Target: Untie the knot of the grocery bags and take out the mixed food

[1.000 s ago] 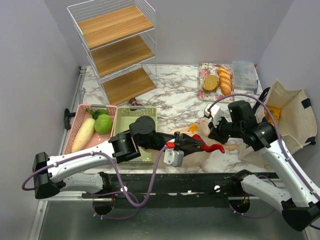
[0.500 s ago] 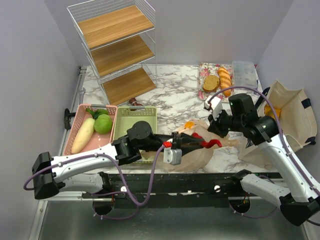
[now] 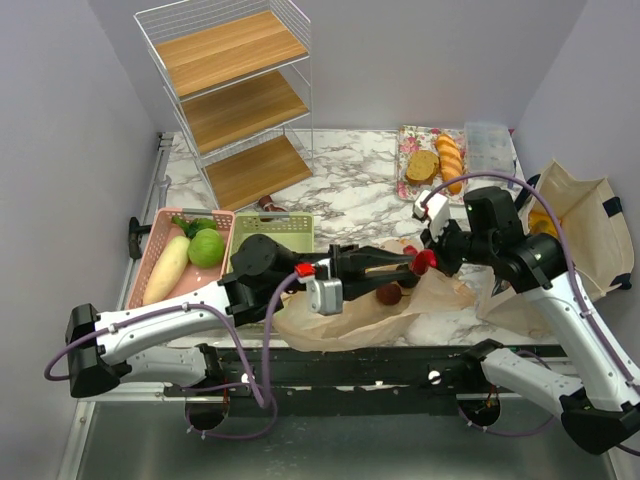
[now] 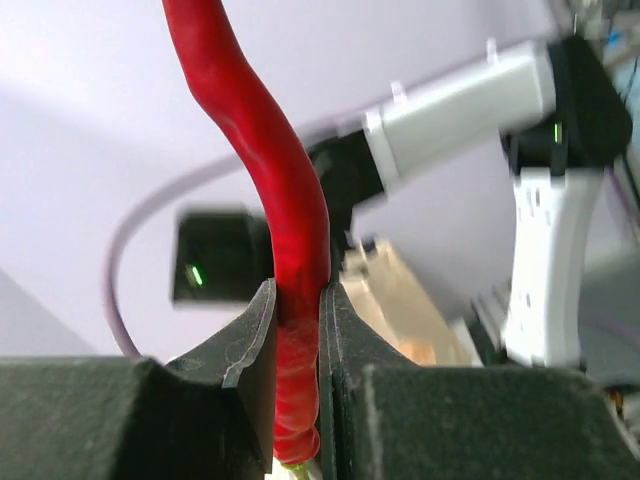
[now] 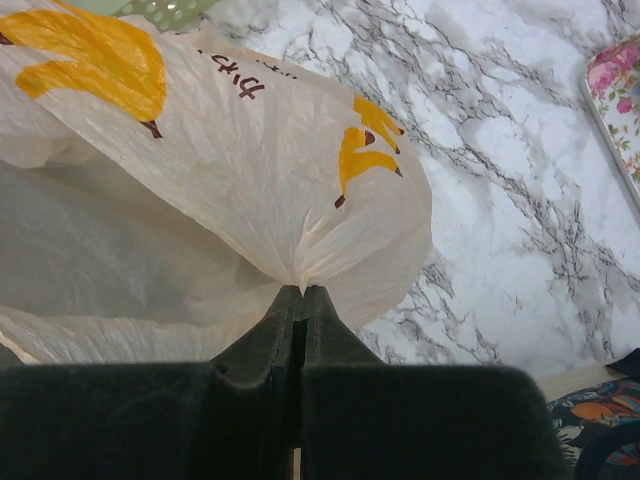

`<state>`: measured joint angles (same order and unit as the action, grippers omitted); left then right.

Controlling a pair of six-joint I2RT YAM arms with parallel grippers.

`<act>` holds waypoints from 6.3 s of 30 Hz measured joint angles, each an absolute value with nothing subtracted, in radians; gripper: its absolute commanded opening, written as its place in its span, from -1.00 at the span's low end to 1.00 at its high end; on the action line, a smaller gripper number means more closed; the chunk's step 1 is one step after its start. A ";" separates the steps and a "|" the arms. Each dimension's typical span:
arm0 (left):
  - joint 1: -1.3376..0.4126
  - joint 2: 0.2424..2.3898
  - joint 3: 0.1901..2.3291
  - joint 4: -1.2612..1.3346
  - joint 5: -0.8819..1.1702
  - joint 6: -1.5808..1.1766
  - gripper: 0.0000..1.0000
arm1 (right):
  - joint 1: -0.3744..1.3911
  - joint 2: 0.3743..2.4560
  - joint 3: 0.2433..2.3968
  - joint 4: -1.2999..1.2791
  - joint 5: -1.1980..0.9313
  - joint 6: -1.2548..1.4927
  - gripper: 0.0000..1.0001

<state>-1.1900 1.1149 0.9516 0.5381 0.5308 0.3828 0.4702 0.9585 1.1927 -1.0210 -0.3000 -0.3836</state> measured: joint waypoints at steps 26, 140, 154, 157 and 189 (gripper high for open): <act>-0.357 0.770 1.388 -0.419 0.372 0.028 -1.00 | 0.470 0.917 1.158 -1.013 -0.278 -0.383 -0.99; -1.166 1.835 1.340 -0.422 0.320 1.147 0.46 | 0.470 0.937 1.065 -1.076 -0.298 -0.263 -0.99; -1.148 1.924 1.367 -0.387 0.191 1.207 0.60 | 0.467 1.002 1.105 -1.079 -0.317 -0.263 -0.99; -1.159 1.893 1.331 -0.361 0.185 1.219 0.60 | 0.467 1.010 1.121 -1.079 -0.331 -0.264 -0.99; -1.102 1.909 1.308 -0.511 0.201 1.393 -0.71 | 0.464 1.012 1.143 -1.094 -0.409 -0.307 -0.99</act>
<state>-1.1015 1.9095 1.3079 -0.5114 0.2008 1.3930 0.4637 1.0122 1.1431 -1.0939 -0.4091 -0.3065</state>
